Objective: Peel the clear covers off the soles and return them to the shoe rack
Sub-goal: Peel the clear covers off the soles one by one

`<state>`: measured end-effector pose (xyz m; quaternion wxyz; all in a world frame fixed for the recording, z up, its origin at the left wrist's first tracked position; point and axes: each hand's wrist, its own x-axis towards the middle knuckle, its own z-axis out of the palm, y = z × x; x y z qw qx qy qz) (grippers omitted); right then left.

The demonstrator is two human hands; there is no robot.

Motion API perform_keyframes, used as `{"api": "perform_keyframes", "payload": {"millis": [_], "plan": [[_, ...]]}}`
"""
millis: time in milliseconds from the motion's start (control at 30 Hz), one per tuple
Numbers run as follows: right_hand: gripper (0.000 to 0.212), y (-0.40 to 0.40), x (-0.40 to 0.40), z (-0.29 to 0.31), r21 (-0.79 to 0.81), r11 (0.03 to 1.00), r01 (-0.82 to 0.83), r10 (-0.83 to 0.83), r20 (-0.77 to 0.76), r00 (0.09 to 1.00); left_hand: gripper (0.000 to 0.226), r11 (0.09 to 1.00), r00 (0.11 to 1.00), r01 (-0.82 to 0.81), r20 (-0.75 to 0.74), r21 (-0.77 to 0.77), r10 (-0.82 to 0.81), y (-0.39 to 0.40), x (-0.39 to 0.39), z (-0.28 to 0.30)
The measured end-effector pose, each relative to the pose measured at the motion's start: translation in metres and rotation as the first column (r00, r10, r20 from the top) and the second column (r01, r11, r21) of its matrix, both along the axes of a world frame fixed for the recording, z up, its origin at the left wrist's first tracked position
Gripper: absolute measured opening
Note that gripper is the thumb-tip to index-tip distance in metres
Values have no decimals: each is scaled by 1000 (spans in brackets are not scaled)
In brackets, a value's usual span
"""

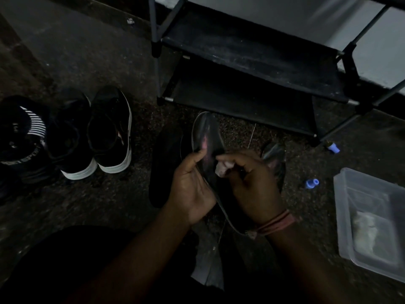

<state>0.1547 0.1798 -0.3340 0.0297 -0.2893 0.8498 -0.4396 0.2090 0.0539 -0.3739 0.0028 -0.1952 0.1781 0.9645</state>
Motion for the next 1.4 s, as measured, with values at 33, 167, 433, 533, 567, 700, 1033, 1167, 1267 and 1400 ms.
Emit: {"api": "perform_keyframes", "payload": {"millis": [33, 167, 433, 533, 567, 700, 1033, 1167, 1267, 1400], "plan": [[38, -2, 3, -1, 36, 999, 6, -6, 2, 1000, 44, 1000, 1000, 3, 19, -12, -3, 0, 0, 2], [30, -11, 16, 0, 126, 992, -21, 24, -22, 999, 81, 999, 994, 27, 110, -24, -25, -2, 0, 5], [16, -16, 22, -4, 106, 992, -63, 68, -45, 997, 104, 994, 982, 97, 165, -52, -87, 1, -1, -3], [14, -8, 10, -3, 182, 982, 53, -13, -211, 977, 100, 986, 977, 137, 175, -90, -120, 12, -1, -4], [13, -3, 2, -4, 175, 977, 119, -71, -257, 964, 97, 984, 975, 145, 183, -104, -124, 15, -2, -4], [13, -4, 4, -3, 118, 979, 168, -143, -193, 971, 97, 971, 967, 192, 195, -146, -162, 17, -1, -1], [12, -11, 11, -2, 172, 968, 184, -144, -223, 964, 97, 974, 968, 188, 193, -128, -162, 16, -2, -7], [14, -25, 27, 3, 188, 982, 18, 8, -139, 990, 99, 988, 980, 141, 149, -64, -131, 5, -3, -8], [17, 2, -5, -6, 165, 968, 189, -161, -171, 972, 89, 978, 980, 166, 131, -125, -150, 15, -4, -7], [17, -17, 20, 1, 198, 970, 139, -100, -195, 976, 95, 974, 975, 179, 160, -143, -155, 12, -2, -6]]}}
